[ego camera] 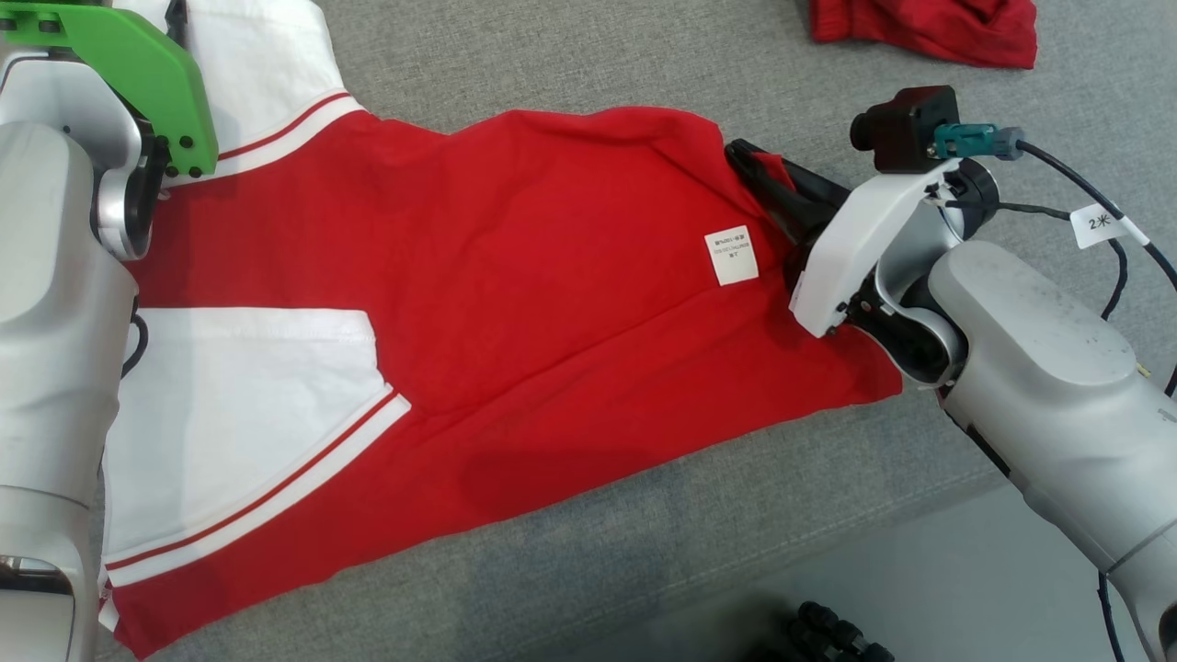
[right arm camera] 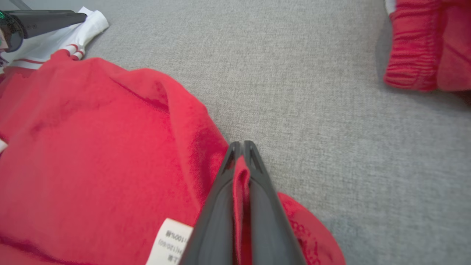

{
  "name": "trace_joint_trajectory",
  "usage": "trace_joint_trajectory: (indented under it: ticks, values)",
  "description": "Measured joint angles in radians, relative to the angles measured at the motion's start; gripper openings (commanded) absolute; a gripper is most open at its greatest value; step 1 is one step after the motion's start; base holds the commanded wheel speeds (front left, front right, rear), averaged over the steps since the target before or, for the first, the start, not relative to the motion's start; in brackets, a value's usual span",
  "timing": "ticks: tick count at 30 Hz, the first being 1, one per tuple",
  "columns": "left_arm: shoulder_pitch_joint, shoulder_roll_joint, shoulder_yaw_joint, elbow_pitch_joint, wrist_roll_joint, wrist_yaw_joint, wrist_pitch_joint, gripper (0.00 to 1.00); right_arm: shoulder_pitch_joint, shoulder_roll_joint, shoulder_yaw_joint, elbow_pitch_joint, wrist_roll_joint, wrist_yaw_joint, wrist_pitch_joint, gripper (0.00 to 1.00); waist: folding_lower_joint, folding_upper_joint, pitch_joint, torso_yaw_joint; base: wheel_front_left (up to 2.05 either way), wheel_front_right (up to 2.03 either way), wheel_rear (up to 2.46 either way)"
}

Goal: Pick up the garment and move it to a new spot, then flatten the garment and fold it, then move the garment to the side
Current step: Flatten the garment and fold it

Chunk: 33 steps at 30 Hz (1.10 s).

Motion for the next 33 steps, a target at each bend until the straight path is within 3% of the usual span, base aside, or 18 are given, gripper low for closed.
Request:
trace_joint_trajectory:
  ticks: [3,10,18,27,33]
  values:
    - [-0.009,-0.002,-0.004,0.011,0.001,-0.009,0.01,0.0,-0.001,-0.001,0.007,0.004,0.004,0.0,-0.006,0.0,0.0,0.0,-0.002,-0.002,0.0,0.0,0.0]
    - [-0.018,-0.008,-0.018,0.042,0.003,-0.027,0.025,0.0,-0.006,-0.007,0.025,0.022,0.02,0.0,-0.02,0.0,0.0,0.0,-0.011,0.0,0.0,0.0,0.0]
    - [-0.018,-0.056,-0.026,0.056,-0.001,-0.055,-0.025,0.0,-0.005,-0.053,0.019,0.067,0.044,0.0,-0.059,0.0,0.0,0.0,-0.035,0.031,0.0,0.0,0.0]
    - [0.008,-0.069,0.031,-0.006,-0.063,-0.105,-0.182,0.0,0.012,-0.076,-0.005,0.106,0.053,0.0,-0.142,0.0,0.0,0.0,-0.089,0.092,0.0,0.0,0.0]
    - [0.145,-0.071,0.069,-0.094,-0.111,-0.134,-0.356,0.0,0.06,-0.099,-0.044,0.131,0.049,0.0,-0.226,0.0,0.0,0.0,-0.16,0.148,0.0,0.0,0.0]
